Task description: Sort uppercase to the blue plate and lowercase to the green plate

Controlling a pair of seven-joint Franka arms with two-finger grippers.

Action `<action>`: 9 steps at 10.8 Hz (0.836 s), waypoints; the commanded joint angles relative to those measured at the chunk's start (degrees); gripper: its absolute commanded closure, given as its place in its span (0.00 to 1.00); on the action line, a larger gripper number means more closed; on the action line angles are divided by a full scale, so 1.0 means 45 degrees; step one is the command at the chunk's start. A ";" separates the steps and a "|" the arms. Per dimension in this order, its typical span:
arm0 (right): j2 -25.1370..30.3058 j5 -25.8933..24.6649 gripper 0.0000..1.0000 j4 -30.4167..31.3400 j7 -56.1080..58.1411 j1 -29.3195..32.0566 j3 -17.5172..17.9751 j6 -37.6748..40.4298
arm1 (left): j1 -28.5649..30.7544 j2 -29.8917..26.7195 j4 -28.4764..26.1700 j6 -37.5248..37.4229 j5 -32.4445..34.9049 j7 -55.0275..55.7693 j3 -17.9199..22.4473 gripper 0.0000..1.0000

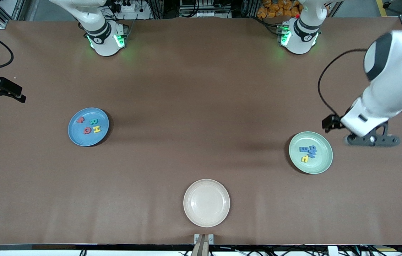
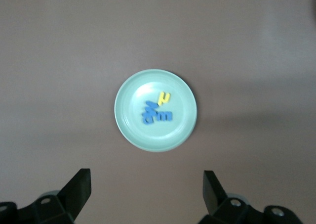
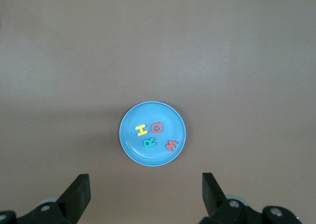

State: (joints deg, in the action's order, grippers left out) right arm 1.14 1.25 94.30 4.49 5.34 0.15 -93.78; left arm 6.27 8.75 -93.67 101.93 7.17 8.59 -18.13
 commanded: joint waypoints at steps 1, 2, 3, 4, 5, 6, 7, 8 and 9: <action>0.0235 0.0055 0.00 0.0197 -0.0060 0.0239 0.0183 -0.0019 | -0.0104 -0.0789 0.0734 -0.1590 -0.0676 -0.0268 0.0336 0.00; 0.0254 0.0055 0.00 0.0197 -0.0060 0.0239 0.0183 -0.0019 | -0.0587 -0.0869 0.1337 -0.2313 -0.0811 -0.0268 0.0917 0.00; 0.0255 0.0055 0.00 0.0178 -0.0060 0.0239 0.0163 -0.0019 | -0.0940 -0.0851 0.2097 -0.3248 -0.1431 -0.0268 0.1677 0.00; 0.0235 0.0055 0.00 0.0197 -0.0060 0.0239 0.0182 -0.0019 | -0.1524 -0.0851 0.2414 -0.3954 -0.1766 -0.0249 0.2439 0.00; 0.0235 0.0055 0.00 0.0197 -0.0060 0.0239 0.0163 -0.0019 | -0.1994 -0.0986 0.2417 -0.4154 -0.1886 -0.0268 0.3336 0.00; 0.0235 0.0075 0.00 0.0197 -0.0060 0.0239 0.0182 -0.0039 | -0.2076 -0.1084 0.2437 -0.4175 -0.2119 -0.0249 0.3635 0.00; 0.0235 0.0056 0.00 0.0197 -0.0040 0.0239 0.0163 -0.0039 | -0.2057 -0.1104 0.2437 -0.4272 -0.2160 -0.0249 0.3638 0.00; 0.0235 0.0075 0.00 0.0197 -0.0040 0.0239 0.0163 -0.0039 | -0.2057 -0.1085 0.2456 -0.4447 -0.2122 -0.0229 0.3638 0.00; 0.0235 0.0075 0.00 0.0197 -0.0021 0.0239 0.0182 -0.0039 | -0.1980 -0.1085 0.2457 -0.4468 -0.2083 -0.0229 0.3657 0.00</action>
State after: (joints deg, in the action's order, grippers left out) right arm 1.15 1.25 94.31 4.49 5.35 0.13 -93.78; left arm -2.06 4.11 -83.23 83.16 -1.25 8.44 -2.58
